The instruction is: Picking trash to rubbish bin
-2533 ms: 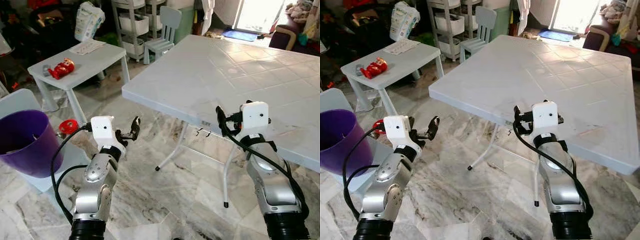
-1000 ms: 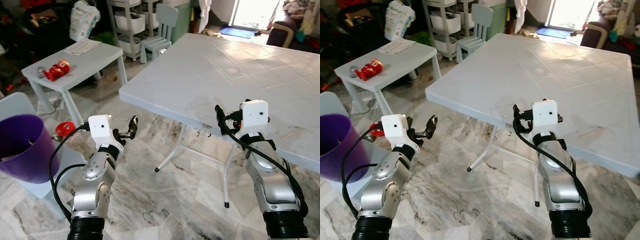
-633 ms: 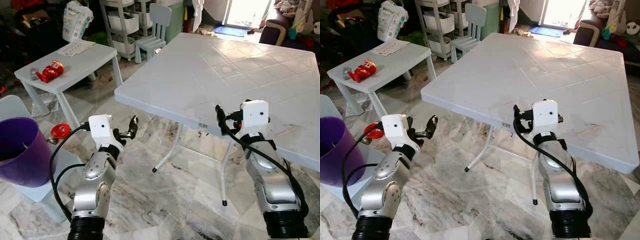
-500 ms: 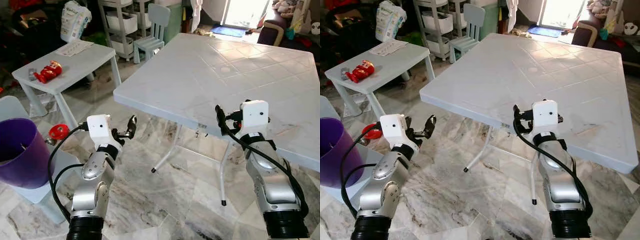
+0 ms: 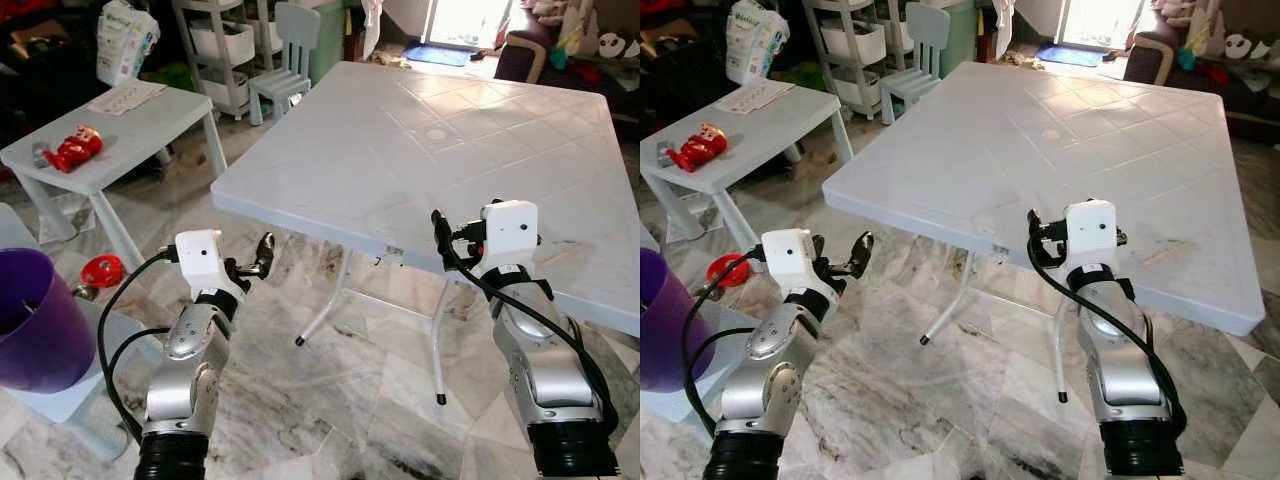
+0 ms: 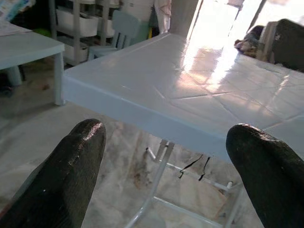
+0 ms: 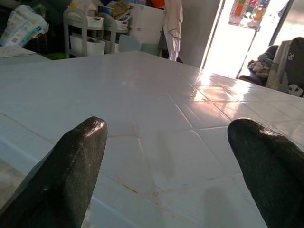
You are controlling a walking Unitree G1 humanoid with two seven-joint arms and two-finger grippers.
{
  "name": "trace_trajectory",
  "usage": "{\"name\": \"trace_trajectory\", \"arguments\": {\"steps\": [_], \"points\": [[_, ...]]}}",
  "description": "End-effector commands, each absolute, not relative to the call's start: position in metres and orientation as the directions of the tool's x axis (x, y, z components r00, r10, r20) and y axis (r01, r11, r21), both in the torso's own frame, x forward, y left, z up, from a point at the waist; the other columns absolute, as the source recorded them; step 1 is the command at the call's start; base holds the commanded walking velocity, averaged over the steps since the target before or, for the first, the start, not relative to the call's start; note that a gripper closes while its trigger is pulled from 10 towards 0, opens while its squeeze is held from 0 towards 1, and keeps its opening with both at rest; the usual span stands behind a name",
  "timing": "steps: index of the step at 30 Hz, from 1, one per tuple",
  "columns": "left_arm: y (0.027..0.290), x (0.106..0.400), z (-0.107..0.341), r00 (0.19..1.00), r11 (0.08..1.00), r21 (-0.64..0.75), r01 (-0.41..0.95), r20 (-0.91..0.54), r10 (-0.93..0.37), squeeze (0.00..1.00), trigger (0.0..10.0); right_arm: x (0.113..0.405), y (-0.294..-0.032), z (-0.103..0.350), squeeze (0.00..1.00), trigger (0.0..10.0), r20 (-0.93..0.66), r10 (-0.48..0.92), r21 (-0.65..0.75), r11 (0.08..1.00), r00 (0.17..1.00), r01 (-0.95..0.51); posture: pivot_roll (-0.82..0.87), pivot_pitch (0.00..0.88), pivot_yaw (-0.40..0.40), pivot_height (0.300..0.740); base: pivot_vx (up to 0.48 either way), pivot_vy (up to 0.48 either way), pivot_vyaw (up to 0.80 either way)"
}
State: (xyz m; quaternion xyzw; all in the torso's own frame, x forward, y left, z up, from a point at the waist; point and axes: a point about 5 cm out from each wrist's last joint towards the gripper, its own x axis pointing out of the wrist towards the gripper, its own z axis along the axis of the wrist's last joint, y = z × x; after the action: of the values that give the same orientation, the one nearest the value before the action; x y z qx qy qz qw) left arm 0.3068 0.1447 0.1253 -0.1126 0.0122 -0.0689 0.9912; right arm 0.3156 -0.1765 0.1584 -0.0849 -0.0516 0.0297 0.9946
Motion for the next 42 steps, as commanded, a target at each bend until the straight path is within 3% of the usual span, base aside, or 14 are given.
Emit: {"name": "trace_trajectory", "arguments": {"steps": [1,42], "points": [[0.1461,0.3083,0.1256,0.991,0.966,-0.224,0.126,-0.016,-0.133,0.00,10.0,0.3152,-0.1787,0.1607,0.00,10.0,0.102,0.059,-0.175,0.984,0.993,-0.041,-0.05,0.023,0.013,0.740,0.000,0.000,-0.80],[0.1507,0.3142,0.1286,0.993,0.970,-0.216,0.111,-0.014,-0.117,0.00,10.0,0.3163,-0.1790,0.1615,0.00,10.0,0.105,0.054,-0.175,0.984,0.993,-0.035,-0.05,0.018,0.016,0.740,0.000,0.000,-0.80]]}}
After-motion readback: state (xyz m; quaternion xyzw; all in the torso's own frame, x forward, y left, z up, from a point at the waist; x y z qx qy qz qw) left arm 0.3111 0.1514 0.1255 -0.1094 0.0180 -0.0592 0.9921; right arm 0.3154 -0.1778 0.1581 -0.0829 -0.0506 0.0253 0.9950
